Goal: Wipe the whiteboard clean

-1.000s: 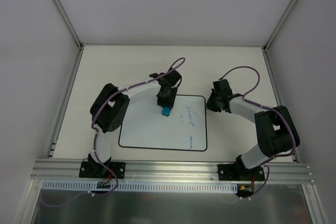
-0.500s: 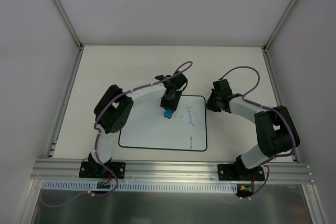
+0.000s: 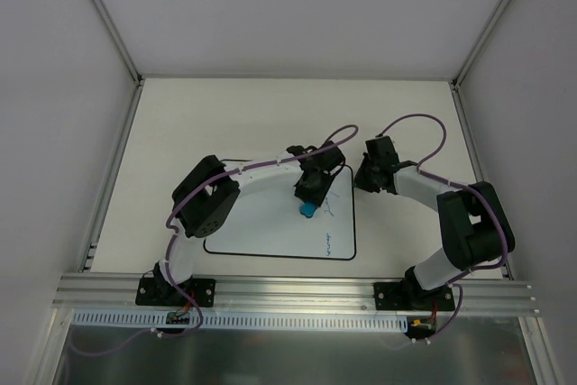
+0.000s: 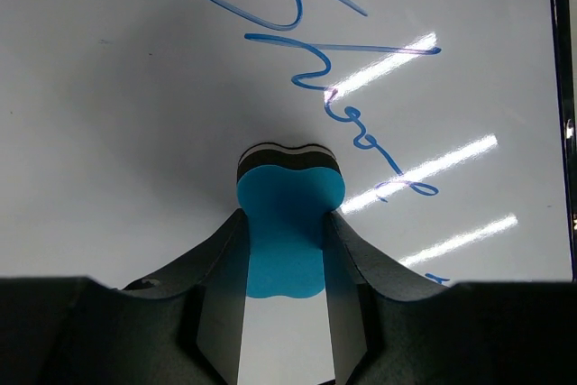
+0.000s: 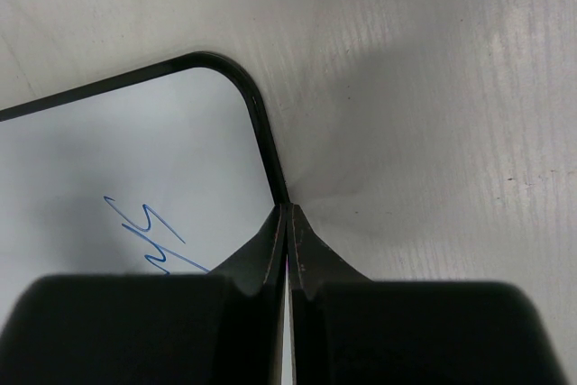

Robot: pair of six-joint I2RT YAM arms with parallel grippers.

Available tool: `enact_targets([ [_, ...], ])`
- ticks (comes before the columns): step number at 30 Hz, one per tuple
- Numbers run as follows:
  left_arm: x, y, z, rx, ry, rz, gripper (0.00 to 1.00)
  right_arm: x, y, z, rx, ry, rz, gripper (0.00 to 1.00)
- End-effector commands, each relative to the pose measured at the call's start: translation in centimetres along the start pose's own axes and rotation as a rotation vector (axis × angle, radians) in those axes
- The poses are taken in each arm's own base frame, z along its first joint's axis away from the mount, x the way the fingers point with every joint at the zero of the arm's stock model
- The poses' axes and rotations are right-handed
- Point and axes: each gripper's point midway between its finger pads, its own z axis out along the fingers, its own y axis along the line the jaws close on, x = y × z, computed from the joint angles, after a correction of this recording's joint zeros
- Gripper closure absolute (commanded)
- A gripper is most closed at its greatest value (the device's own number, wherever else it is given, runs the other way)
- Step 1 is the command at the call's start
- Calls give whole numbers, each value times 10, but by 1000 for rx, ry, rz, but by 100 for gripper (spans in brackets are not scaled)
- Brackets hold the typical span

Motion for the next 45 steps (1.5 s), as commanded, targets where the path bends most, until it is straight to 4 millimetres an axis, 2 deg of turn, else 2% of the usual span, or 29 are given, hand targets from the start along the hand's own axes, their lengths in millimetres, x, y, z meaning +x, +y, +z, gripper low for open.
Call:
enact_targets([
  [1,46,13,7,-38,144,-22,100,6,-13,-3,58,16,-23,100],
  [4,42,37,4,-63,142,-102,100,5,-13,-4,59,12,-26,100],
  [5,38,53,3,-82,138,-141,100,5,-13,-5,60,11,-26,100],
  [8,30,81,-2,-112,119,-210,100,4,-13,-6,62,6,-27,100],
  [12,17,95,-6,-125,89,-238,100,4,-13,-5,63,9,-27,100],
  [15,7,90,-4,-112,75,-247,100,3,-13,-6,64,4,-30,100],
  [19,-6,72,-2,-55,69,-272,100,1,-15,-7,72,-4,-33,100],
  [25,-9,48,5,-32,74,-263,100,0,-15,-7,74,-5,-38,100],
  [30,-11,44,1,-31,59,-267,96,-1,-15,-8,73,-12,-44,100],
  [34,-18,45,-9,-37,24,-277,82,-5,-14,-11,68,-27,-51,96],
  [39,-33,47,-32,-30,-45,-286,51,-14,-10,-21,68,-67,-83,73],
  [42,-45,52,-54,-22,-107,-301,38,-26,-7,-36,85,-114,-114,62],
  [43,-50,55,-68,-18,-142,-306,25,-30,-6,-40,97,-133,-126,57],
  [44,-54,63,-75,-36,-167,-316,19,-36,-1,-48,87,-161,-136,46],
  [45,-56,67,-83,-39,-190,-323,14,-40,3,-54,83,-178,-152,41],
])
